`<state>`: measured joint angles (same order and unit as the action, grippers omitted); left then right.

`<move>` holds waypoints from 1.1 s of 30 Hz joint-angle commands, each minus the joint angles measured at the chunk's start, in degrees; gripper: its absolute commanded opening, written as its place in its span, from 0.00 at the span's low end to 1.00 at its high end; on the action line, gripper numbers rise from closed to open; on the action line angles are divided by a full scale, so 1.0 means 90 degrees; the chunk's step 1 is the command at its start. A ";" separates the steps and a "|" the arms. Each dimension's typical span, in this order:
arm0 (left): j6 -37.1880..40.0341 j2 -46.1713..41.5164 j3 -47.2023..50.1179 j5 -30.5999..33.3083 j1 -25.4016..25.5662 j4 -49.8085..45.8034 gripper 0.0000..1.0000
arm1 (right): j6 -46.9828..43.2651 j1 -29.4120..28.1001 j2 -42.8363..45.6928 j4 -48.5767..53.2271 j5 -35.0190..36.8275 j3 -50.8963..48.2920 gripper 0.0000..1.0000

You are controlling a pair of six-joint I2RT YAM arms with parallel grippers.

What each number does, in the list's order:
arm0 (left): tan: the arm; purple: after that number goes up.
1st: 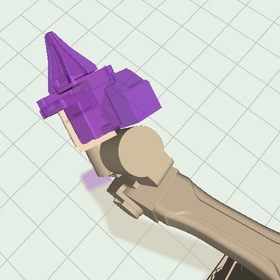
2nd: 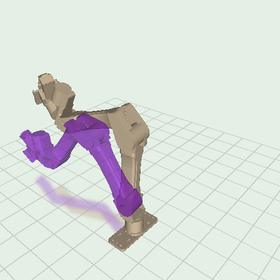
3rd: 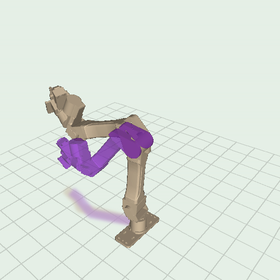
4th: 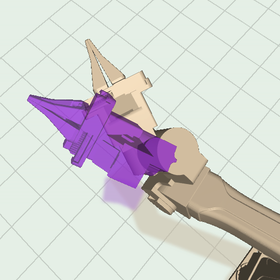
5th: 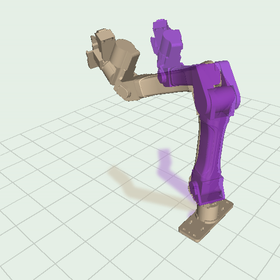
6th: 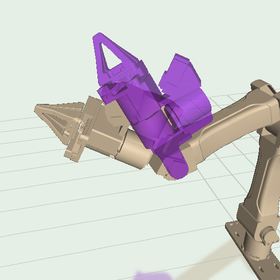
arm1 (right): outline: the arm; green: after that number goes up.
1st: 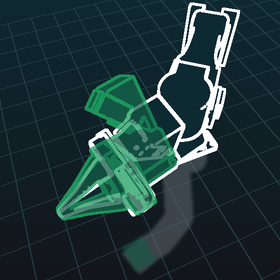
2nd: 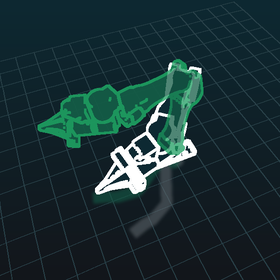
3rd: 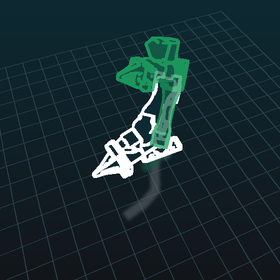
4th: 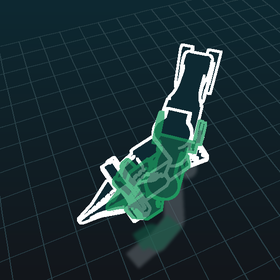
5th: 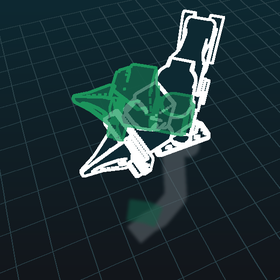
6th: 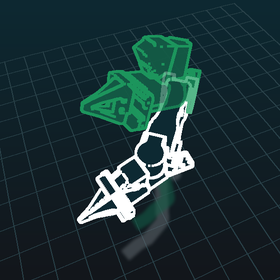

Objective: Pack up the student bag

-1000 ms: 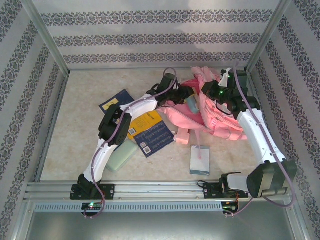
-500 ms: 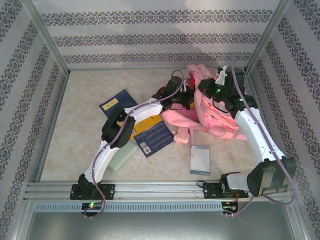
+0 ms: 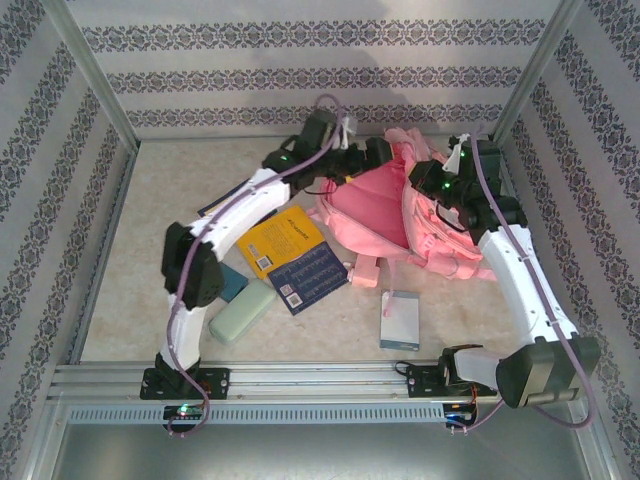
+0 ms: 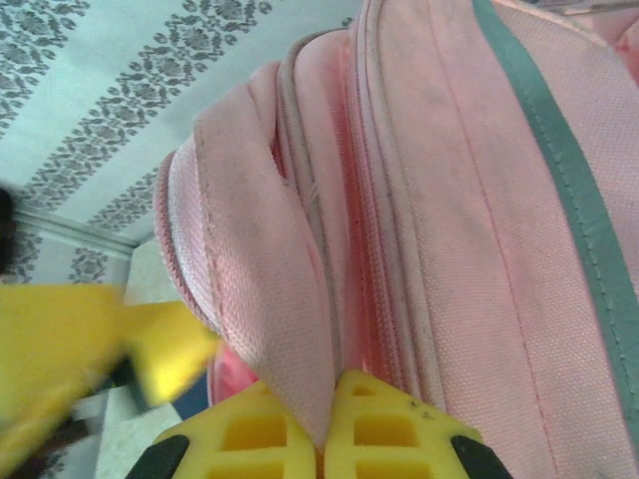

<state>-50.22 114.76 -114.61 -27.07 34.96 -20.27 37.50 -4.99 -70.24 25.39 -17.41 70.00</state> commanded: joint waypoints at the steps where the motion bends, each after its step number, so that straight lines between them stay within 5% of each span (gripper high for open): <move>1: -0.0510 -0.0607 0.1000 -0.0403 -0.0413 0.0281 1.00 | -0.0305 0.0085 0.0354 -0.0013 0.0739 0.0097 0.00; 3: -0.2353 -0.1093 0.2701 -0.0872 -0.0813 0.2582 1.00 | -0.0393 0.0086 0.0452 0.0020 0.0875 0.0019 0.00; 5: -0.3823 -0.1518 0.4372 -0.0610 -0.1111 0.4803 1.00 | -0.0541 0.0096 0.0494 0.0115 0.0980 0.0003 0.00; 6: -0.3690 -0.1575 0.4386 -0.0875 -0.1208 0.4424 1.00 | -0.0610 0.0092 0.0509 0.0170 0.1029 0.0006 0.00; 8: -0.1953 -0.1790 0.3634 -0.1260 -0.1251 0.2318 1.00 | -0.0750 0.0094 0.0561 0.0262 0.1146 -0.0018 0.00; 10: -0.0359 -0.2283 0.3297 -0.0469 -0.1082 0.0743 1.00 | -0.0847 0.0087 0.0590 0.0324 0.1240 -0.0043 0.00; 15: 0.2337 -0.3040 0.3328 0.1183 -0.0464 -0.0842 1.00 | -0.1019 0.0034 0.0602 0.0481 0.1387 -0.0085 0.00; 24: 0.3774 -0.3904 0.3883 0.3009 -0.0029 -0.2212 1.00 | -0.1735 -0.0089 0.0607 0.1066 0.2275 0.0196 0.00; 25: 0.3517 -0.4011 0.4046 0.3036 -0.0085 -0.2249 1.00 | -0.1758 -0.0098 0.0592 0.1084 0.2304 0.0208 0.00; 27: 0.3193 -0.4398 0.4680 0.1762 -0.0601 -0.1576 1.00 | -0.1760 -0.0099 0.0570 0.1113 0.2323 0.0213 0.00; 30: 0.2892 -0.4249 0.4746 0.1661 -0.0663 -0.1525 1.00 | -0.1759 -0.0087 0.0532 0.1209 0.2481 0.0206 0.00; 33: 0.2988 -0.3752 0.4499 0.1883 -0.0121 -0.1666 1.00 | -0.1632 -0.0021 0.0490 0.1342 0.2928 0.0144 0.00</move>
<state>-23.42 77.91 -71.94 -9.37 29.98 -34.09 22.41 -5.89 -66.46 36.93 1.37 69.60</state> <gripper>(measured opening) 0.999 0.077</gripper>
